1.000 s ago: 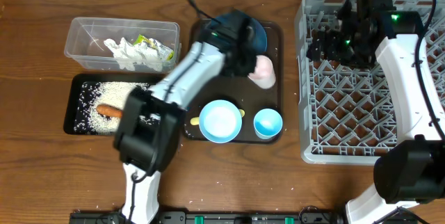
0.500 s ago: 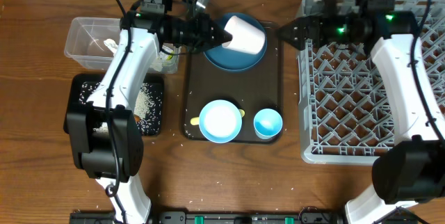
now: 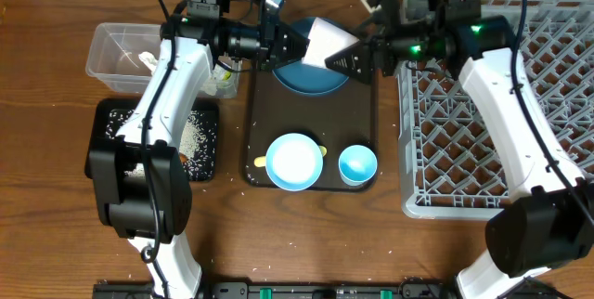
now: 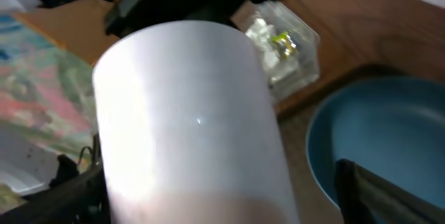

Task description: Sort waste into correct bins and load items into the dishwasher rack

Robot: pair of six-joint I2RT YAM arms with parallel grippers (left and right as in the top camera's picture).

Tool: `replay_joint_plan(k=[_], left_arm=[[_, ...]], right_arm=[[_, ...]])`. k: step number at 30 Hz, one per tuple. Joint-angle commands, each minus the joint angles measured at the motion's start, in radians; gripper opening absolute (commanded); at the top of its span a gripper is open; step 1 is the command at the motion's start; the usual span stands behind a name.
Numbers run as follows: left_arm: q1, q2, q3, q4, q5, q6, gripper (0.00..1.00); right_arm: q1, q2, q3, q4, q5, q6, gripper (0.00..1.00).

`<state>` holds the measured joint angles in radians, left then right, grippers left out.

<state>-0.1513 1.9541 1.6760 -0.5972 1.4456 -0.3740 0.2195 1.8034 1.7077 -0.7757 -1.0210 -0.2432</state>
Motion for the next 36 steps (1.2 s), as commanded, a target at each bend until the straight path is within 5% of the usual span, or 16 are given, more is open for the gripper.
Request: replay_joint_plan(k=[1,10,26,31,36], left_arm=[[0.002,-0.004,0.006,0.002,0.074,-0.005,0.06],[0.002,-0.004,0.006,0.002,0.073,-0.005,0.06],[0.002,-0.004,0.006,0.001,-0.052,-0.005,0.3],[0.002,-0.003,0.006,-0.002,-0.269,-0.004,0.31],[-0.004,-0.003,0.005,-0.083,-0.639,-0.004,0.31]], right_arm=[[0.011,-0.025,0.01,0.026,-0.084,-0.027,0.92],[0.01,-0.025,0.01,0.031,-0.095,-0.027,0.54],[-0.108,-0.043,0.011,-0.016,-0.046,0.094,0.52],[-0.21,-0.091,0.011,-0.157,0.182,0.216,0.51],[-0.27,-0.148,0.011,-0.367,0.463,0.303,0.51]])
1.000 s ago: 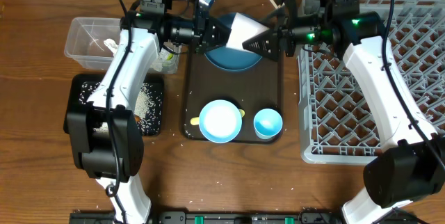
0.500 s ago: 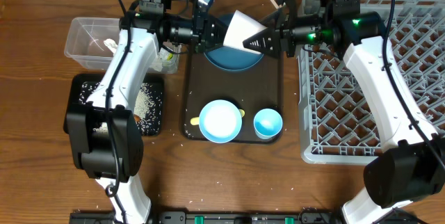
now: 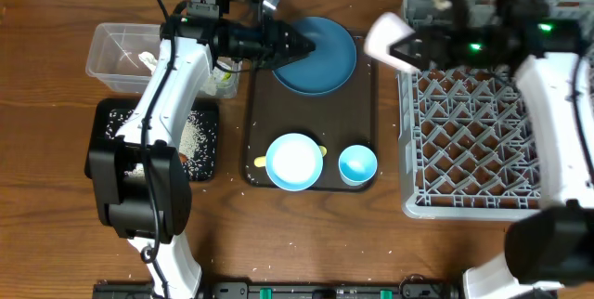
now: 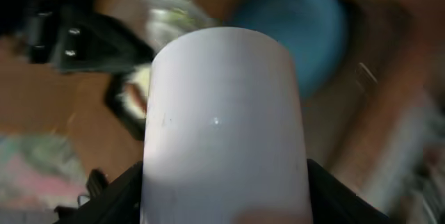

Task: Sort waste into correct bins and load items into the dishwasher rack
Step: 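Carry the pink cup right and set it upright in the gray rack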

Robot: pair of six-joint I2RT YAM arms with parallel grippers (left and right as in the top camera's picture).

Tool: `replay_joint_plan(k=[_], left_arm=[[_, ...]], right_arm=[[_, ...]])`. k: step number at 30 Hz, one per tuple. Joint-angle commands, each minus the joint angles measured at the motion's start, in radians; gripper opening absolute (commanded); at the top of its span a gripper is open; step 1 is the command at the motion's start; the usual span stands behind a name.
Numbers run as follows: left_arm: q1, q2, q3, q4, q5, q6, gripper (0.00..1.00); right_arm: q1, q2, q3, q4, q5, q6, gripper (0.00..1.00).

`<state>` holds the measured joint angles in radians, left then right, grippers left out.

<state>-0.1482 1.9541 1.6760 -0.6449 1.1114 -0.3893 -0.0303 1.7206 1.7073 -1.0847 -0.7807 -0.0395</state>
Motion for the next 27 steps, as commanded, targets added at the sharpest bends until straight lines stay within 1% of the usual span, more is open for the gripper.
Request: replay_joint_plan(k=[1,4,7,9,12,17,22,27], left_arm=[[-0.01,-0.003,0.005,-0.06,-0.383,0.011,0.31],[-0.023,-0.003,0.004,-0.134,-0.608,0.011,0.31],[-0.036,-0.003,0.003,-0.195,-0.78,0.011,0.31],[-0.045,-0.003,0.003,-0.233,-0.878,0.011,0.32],[-0.055,-0.003,0.0,-0.274,-0.967,0.011,0.32],[-0.061,-0.003,-0.021,-0.293,-1.015,0.011,0.32],[-0.061,0.0,-0.034,-0.293,-1.02,0.011,0.32],[-0.061,0.001,-0.034,-0.292,-1.028,0.011,0.33]], right_arm=[[-0.027,-0.078,0.011,-0.108,0.296,0.116,0.52],[-0.032,-0.106,0.011,-0.227,0.448,0.15,0.53],[-0.032,-0.116,0.011,-0.316,0.517,0.172,0.53],[-0.032,-0.116,0.011,-0.372,0.548,0.175,0.54],[-0.032,-0.116,0.011,-0.443,0.627,0.203,0.53],[-0.03,-0.114,0.011,-0.528,0.706,0.227,0.54],[-0.029,-0.109,0.011,-0.531,0.706,0.226,0.54],[-0.005,-0.057,0.011,-0.532,0.705,0.226,0.54]])
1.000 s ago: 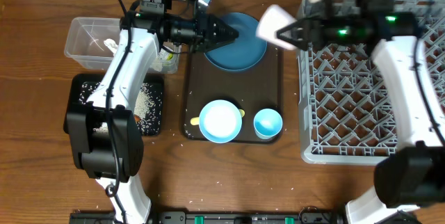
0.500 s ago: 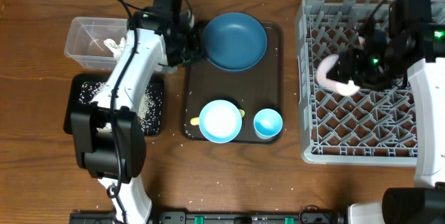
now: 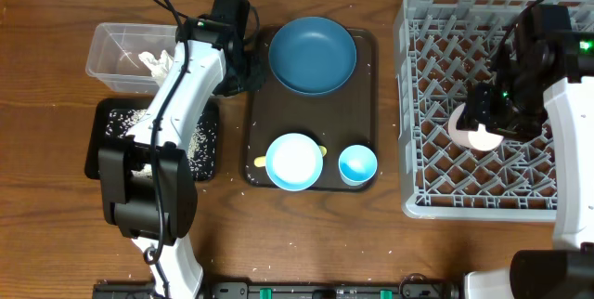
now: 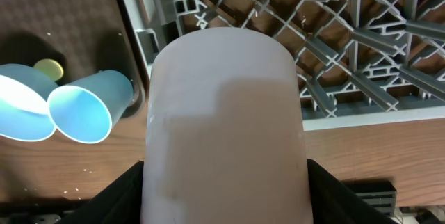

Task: Sort waste into correct bins and load items into the dishwasher rack
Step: 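Carry the pink cup right and set it upright in the gray rack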

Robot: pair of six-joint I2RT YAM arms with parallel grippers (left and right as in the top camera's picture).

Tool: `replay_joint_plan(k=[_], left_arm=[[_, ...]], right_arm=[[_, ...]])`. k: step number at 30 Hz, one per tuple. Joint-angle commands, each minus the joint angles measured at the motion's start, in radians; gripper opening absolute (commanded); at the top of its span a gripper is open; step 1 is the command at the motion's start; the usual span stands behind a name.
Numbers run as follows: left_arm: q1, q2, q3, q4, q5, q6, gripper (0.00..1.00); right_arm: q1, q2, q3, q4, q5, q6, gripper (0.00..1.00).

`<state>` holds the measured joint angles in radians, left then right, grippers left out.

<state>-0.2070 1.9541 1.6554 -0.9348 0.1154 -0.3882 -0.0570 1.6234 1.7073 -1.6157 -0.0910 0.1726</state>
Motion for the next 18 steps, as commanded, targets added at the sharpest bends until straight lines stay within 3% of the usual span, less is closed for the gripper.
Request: replay_joint_plan(k=[1,18], left_arm=[[-0.002,0.001,-0.014,-0.003,-0.032,0.01,0.33],[-0.002,0.001,-0.014,-0.011,-0.031,0.01,0.33]], right_arm=[[0.029,0.055,0.011,-0.002,0.015,0.014,0.55],[0.115,0.254,-0.044,-0.018,0.035,0.006,0.57]])
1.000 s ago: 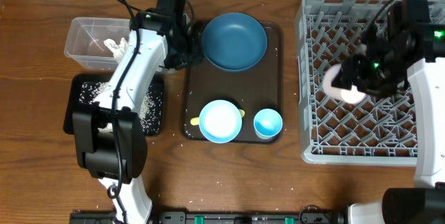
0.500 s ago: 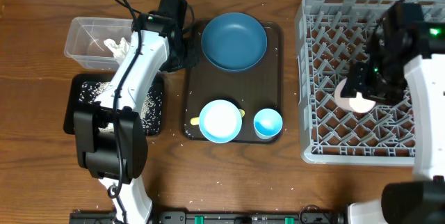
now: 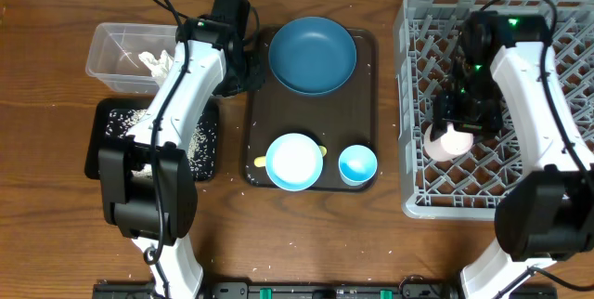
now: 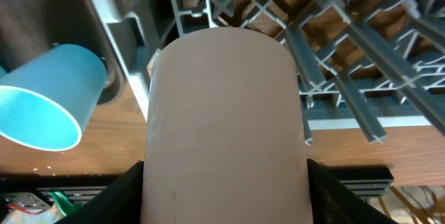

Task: Sort waste into correct bins and load items into the dishwasher rack
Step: 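Carry the pink cup right and set it upright in the gray rack, then reach the left gripper to the light-blue cup and grasp it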

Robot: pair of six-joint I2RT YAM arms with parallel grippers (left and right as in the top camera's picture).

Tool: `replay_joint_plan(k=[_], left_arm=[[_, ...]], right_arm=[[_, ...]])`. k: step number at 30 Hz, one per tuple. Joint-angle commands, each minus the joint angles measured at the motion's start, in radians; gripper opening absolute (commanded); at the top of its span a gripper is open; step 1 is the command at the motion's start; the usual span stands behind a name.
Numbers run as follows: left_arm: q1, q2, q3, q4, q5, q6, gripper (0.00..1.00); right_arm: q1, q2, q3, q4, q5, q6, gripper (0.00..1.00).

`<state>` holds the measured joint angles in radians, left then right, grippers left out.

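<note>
A white cup (image 3: 444, 143) lies on its side low over the left part of the grey dishwasher rack (image 3: 520, 188). My right gripper (image 3: 461, 121) is shut on it. In the right wrist view the cup (image 4: 224, 106) fills the middle, with the right gripper (image 4: 224, 203) clamping its base and a dark finger (image 4: 115, 200) on either side. Rack bars show behind it. My left gripper (image 3: 244, 72) points down at the left edge of the brown tray (image 3: 311, 109). Its jaws are too dark to read.
On the tray are a blue plate (image 3: 312, 54), a light blue bowl (image 3: 295, 162) over a yellow item, and a small blue cup (image 3: 357, 164), also in the right wrist view (image 4: 49, 102). A clear bin (image 3: 116, 50) and a black tray of rice (image 3: 121, 127) sit left.
My right gripper has moved the white cup leftward in the rack, from the middle right to the left side. The cup looks closer to the rack bars. The left arm has not moved.
First both grippers met at the white cup above the blue plate. Then the right gripper alone held it by the rack's back left corner, the left one still over the plate. Later the cup was over the rack, the left arm back by the tray edge.
</note>
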<state>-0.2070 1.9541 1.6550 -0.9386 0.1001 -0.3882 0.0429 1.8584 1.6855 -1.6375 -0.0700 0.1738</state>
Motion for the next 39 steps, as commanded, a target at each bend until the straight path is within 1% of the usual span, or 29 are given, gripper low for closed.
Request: replay_joint_plan(k=[1,8,12,14,16,17,18,19,25,28,30,33,34,37,39], left_arm=[[-0.002,0.001,-0.013,-0.008,-0.016,0.01,0.33],[-0.002,0.001,-0.013,-0.018,-0.016,0.01,0.33],[-0.002,0.001,-0.013,-0.026,-0.016,0.01,0.33],[-0.002,0.001,-0.013,-0.026,-0.015,0.01,0.33],[-0.002,0.001,-0.013,-0.03,-0.015,0.01,0.33],[-0.002,0.001,-0.013,-0.03,-0.015,0.017,0.33],[-0.002,0.001,-0.013,-0.029,-0.015,0.026,0.37],[-0.002,0.001,-0.013,-0.029,-0.015,0.037,0.38],[-0.003,-0.005,-0.013,-0.042,0.0,0.082,0.39],[-0.011,-0.016,-0.013,-0.062,0.076,0.136,0.39],[-0.027,-0.027,-0.013,-0.077,0.161,0.201,0.41],[-0.07,-0.033,-0.013,-0.121,0.319,0.324,0.44],[-0.088,-0.033,-0.013,-0.14,0.348,0.348,0.44],[-0.165,-0.033,-0.013,-0.183,0.359,0.385,0.45],[-0.219,-0.033,-0.013,-0.187,0.36,0.389,0.45]], right_arm=[[0.017,0.02,-0.031,0.006,0.014,0.004,0.57],[0.016,0.025,-0.114,0.066,0.014,0.005,0.58],[0.016,0.025,-0.135,0.1,0.014,0.005,0.61],[0.016,0.025,-0.135,0.112,0.014,0.005,0.7],[0.016,0.025,-0.135,0.121,0.014,0.005,0.82],[0.016,0.025,-0.135,0.127,0.014,0.005,0.86],[0.014,0.025,-0.132,0.131,0.013,0.006,0.89],[0.012,0.025,-0.126,0.131,0.013,0.01,0.91],[-0.008,0.019,-0.019,0.11,0.01,0.013,0.93],[-0.018,0.013,0.071,0.086,0.01,0.012,0.95],[-0.021,0.011,0.132,0.071,0.011,0.0,0.95],[-0.025,0.011,0.198,0.058,0.011,-0.014,0.96],[-0.025,0.011,0.21,0.059,0.011,-0.015,0.96],[-0.025,0.011,0.217,0.065,0.011,-0.014,0.96],[-0.024,0.012,0.215,0.066,0.011,-0.014,0.96]])
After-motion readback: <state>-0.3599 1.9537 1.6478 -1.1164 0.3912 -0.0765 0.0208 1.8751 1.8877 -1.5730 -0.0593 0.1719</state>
